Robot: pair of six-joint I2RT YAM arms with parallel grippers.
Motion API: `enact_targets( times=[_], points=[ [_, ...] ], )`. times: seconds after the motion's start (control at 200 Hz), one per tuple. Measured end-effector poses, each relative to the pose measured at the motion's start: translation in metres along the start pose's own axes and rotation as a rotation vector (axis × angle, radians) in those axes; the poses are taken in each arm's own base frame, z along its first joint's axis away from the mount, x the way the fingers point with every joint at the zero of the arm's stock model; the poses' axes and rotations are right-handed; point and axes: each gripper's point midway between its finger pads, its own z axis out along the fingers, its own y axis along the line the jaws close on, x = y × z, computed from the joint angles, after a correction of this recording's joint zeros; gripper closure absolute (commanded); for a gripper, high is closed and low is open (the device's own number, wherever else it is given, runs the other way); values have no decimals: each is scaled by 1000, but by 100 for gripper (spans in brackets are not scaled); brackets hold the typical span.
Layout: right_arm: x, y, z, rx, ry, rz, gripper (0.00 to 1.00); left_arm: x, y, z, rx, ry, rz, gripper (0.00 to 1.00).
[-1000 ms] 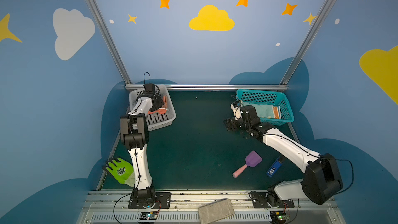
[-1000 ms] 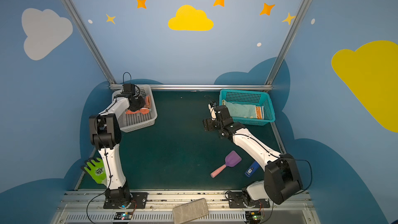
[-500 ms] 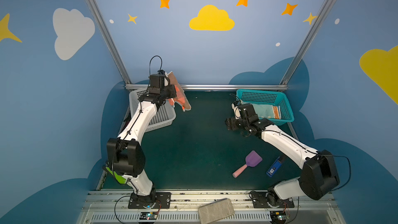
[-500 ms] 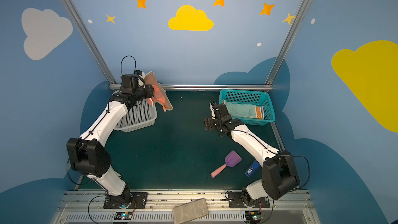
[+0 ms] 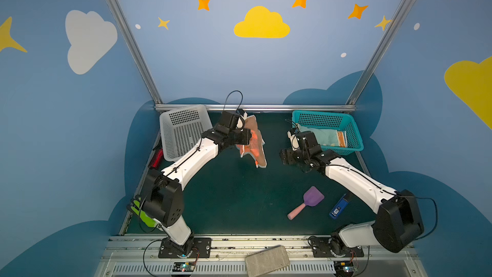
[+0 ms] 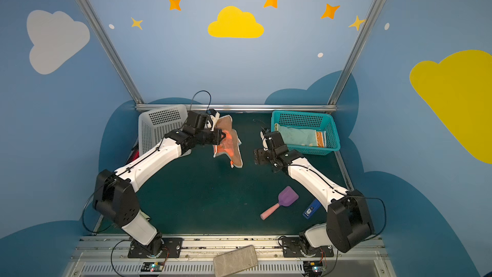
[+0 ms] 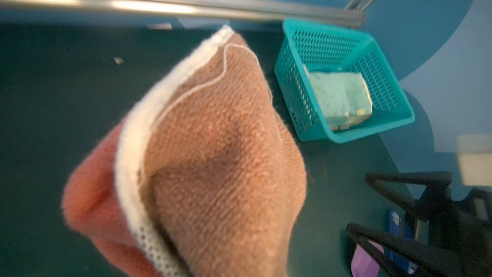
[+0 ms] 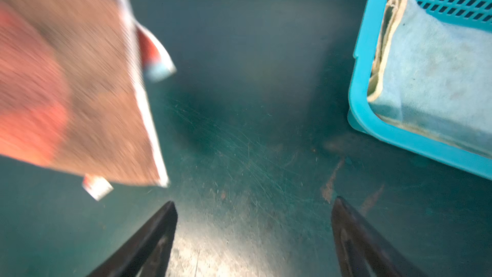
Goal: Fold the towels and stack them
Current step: 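Lift the pink towel from the white basket with the left gripper onto the table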
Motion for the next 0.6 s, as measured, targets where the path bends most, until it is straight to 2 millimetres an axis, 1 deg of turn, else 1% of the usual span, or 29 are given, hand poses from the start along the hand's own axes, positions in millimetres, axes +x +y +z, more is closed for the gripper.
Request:
enact_targets(
  times=[0.09, 0.175, 0.28, 0.4, 0.481, 0.531, 0.601],
  points=[
    [4, -2, -8, 2, -6, -11, 13, 32, 1, 25, 17, 89, -49, 96],
    [7, -2, -15, -2, -14, -27, 13, 58, 9, 43, -5, 158, -89, 94],
    [14, 4, -17, -42, -9, -65, 13, 80, 25, 57, -56, 208, -119, 86],
    [24, 13, -13, -97, 12, -94, 13, 94, 42, 66, -110, 234, -131, 65],
    [26, 21, -10, -132, 10, -126, 13, 100, 53, 68, -146, 241, -134, 47],
    [28, 29, -8, -155, 5, -162, 13, 103, 61, 67, -169, 243, -127, 33],
    [34, 41, -4, -188, -9, -232, 13, 106, 69, 66, -194, 243, -121, 20]
  ],
)
